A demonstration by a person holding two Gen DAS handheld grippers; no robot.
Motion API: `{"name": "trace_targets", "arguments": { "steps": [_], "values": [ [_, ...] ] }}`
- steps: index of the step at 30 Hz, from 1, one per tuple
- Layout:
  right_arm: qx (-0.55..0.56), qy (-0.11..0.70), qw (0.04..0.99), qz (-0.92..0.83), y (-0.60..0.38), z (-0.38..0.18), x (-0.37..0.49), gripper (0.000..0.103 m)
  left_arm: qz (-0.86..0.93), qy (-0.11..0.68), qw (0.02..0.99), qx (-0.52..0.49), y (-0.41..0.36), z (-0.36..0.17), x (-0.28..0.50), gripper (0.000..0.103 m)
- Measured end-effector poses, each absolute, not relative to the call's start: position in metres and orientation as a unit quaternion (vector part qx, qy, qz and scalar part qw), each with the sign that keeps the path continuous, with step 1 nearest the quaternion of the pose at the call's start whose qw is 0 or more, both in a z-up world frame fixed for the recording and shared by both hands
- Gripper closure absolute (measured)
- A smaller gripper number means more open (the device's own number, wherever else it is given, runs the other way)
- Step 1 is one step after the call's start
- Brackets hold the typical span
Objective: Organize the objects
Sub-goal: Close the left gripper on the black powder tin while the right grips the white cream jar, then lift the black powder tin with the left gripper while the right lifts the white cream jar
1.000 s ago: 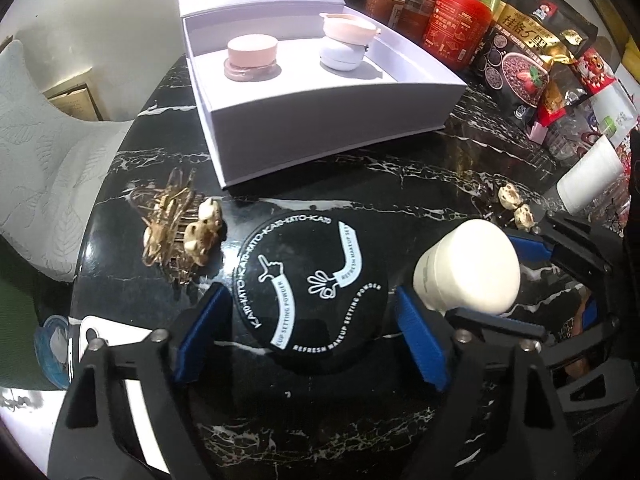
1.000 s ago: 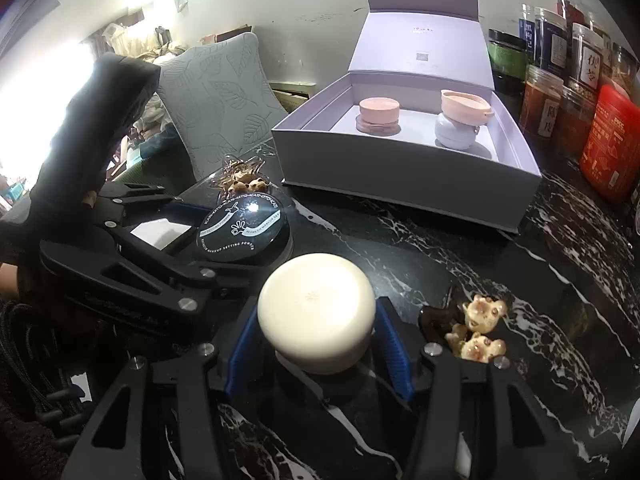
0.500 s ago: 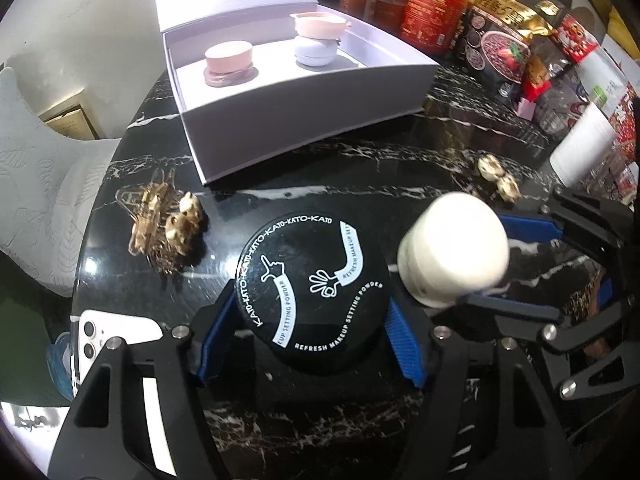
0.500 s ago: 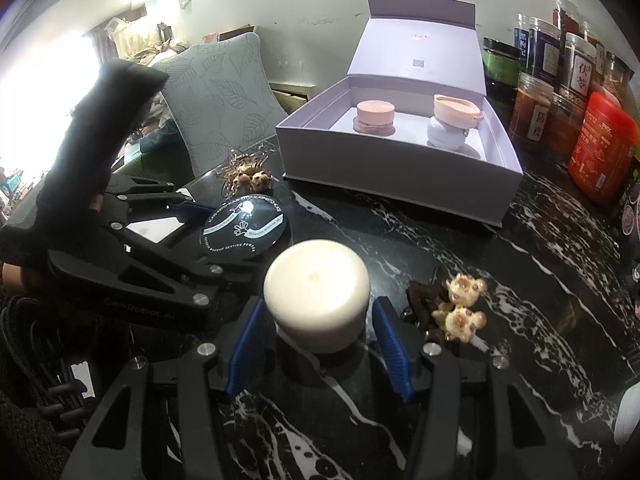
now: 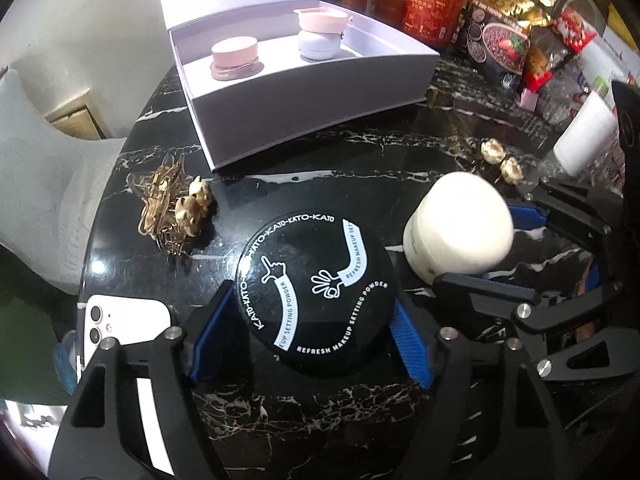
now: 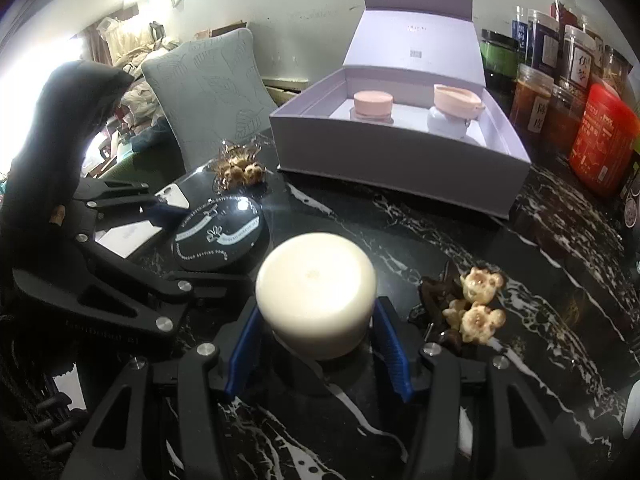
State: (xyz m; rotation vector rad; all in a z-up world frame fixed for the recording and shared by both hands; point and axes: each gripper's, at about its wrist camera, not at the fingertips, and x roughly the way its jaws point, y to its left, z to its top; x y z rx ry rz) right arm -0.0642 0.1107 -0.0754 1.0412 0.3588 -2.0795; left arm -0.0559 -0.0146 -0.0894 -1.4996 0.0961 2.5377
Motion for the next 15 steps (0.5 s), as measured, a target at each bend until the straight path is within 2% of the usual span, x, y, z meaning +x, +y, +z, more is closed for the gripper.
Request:
{"name": "trace_targets", "arguments": {
  "steps": [9,13,15],
  "values": [
    [0.412,0.133,0.387,-0.814,0.111,-0.0802,-0.0667,0.046,0.864,0.036,0.094,-0.494,-0.0143,-0.0902,-0.0575,0.022],
    [0.411,0.131,0.39,-0.814,0.1123,-0.08,-0.0654,0.046,0.867,0.039,0.097,-0.487,-0.0142,-0.0902,-0.0562,0.022],
    [0.411,0.13,0.39,-0.814,0.1125,-0.08,-0.0652,0.046,0.867,0.044,0.095,-0.487,-0.0136,-0.0897,-0.0559,0.027]
  ]
}}
